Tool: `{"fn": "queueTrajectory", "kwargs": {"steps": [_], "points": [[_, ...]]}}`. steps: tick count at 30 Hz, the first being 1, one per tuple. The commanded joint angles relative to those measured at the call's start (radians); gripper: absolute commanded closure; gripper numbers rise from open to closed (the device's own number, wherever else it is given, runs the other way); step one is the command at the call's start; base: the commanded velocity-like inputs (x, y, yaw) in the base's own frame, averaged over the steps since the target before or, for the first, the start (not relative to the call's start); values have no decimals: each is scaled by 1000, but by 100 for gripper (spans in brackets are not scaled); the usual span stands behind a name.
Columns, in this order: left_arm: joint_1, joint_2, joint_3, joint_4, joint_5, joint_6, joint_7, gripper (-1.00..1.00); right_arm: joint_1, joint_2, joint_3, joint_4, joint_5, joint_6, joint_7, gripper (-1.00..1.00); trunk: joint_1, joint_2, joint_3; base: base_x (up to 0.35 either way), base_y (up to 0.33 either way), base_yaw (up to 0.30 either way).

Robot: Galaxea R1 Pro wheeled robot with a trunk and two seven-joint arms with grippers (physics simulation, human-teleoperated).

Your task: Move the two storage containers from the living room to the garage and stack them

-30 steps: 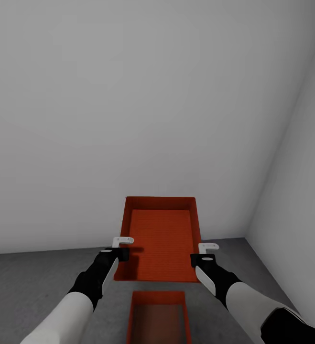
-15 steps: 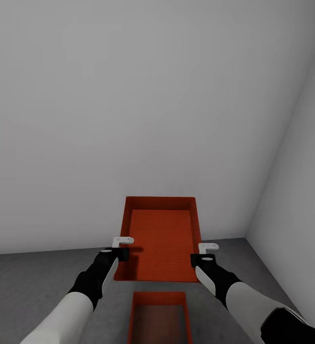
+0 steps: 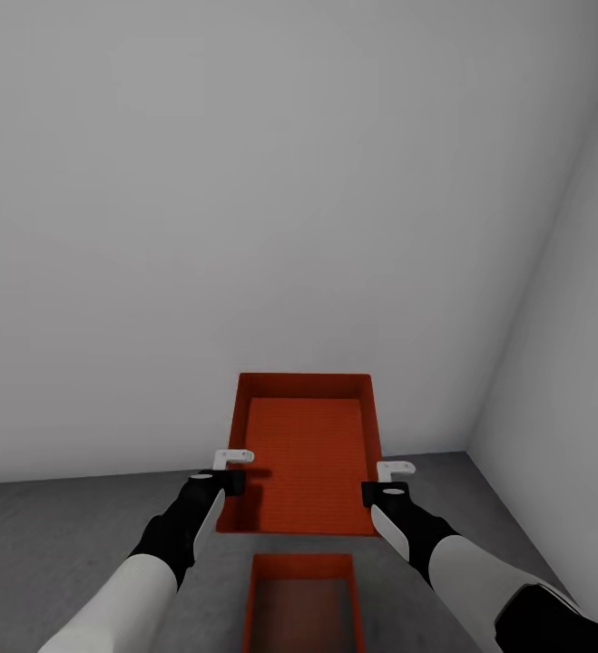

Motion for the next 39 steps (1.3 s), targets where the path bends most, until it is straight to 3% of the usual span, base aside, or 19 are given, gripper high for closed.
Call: {"fn": "queueTrajectory", "kwargs": {"steps": [1,21,39], "points": [[0,-2,-3,-2,-37,8,32,100,-2,4,-5,0,-1,8,-9,100,1,-2,-3,0,0,0],[0,-2,-3,-2,-37,8,32,100,-2,4,-5,0,-1,8,-9,100,1,-2,-32,0,0,0],[0,-2,-3,-2,-37,8,32,100,-2,4,-5,0,-1,8,-9,100,1,-2,-36,0,0,0]]}}
